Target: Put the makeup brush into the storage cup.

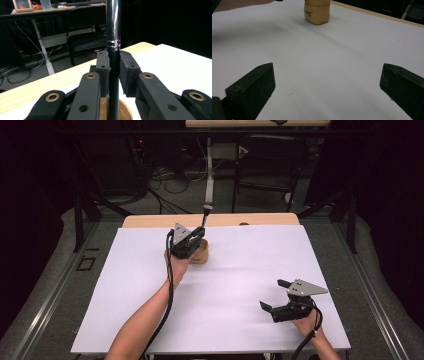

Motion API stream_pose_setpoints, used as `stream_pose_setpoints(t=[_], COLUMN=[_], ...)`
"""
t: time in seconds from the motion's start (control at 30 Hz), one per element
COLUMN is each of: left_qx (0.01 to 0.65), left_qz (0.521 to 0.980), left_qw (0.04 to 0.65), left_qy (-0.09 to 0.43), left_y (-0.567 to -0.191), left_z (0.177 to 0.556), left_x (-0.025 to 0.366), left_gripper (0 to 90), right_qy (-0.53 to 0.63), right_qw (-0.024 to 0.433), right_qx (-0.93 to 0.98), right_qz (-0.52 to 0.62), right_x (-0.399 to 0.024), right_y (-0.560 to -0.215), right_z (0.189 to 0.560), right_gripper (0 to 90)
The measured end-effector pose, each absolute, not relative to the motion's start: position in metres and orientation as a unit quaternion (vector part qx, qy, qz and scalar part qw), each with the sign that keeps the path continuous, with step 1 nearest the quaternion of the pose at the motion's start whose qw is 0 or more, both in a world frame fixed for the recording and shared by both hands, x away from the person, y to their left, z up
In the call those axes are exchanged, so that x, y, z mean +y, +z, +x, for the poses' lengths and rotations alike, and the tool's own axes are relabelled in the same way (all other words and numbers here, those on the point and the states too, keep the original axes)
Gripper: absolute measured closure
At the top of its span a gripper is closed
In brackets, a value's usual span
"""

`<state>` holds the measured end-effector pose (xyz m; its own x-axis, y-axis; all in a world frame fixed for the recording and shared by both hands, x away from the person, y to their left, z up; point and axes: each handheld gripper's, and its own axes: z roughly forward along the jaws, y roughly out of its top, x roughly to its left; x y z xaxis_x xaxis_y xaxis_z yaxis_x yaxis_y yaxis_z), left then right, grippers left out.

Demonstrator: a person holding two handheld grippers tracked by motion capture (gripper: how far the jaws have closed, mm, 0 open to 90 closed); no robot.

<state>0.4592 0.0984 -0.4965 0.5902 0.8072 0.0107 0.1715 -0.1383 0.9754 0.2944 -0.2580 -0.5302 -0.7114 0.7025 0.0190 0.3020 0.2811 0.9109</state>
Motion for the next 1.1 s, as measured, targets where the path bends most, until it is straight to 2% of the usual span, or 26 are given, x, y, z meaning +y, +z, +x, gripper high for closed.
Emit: stream_pose_setpoints(t=[1.1], left_qx=[0.364], left_qz=[0.716], left_qw=[0.523], left_qy=[0.285], left_y=[-0.516], left_z=[0.465], left_x=[0.087], left_gripper=[78.8], right_qy=[0.505], right_qw=[0.202], right_qx=[0.774], right_qz=[0.325], right_x=[-0.26], right_y=[-0.53], right_z=[0.294], right_gripper=[0.0])
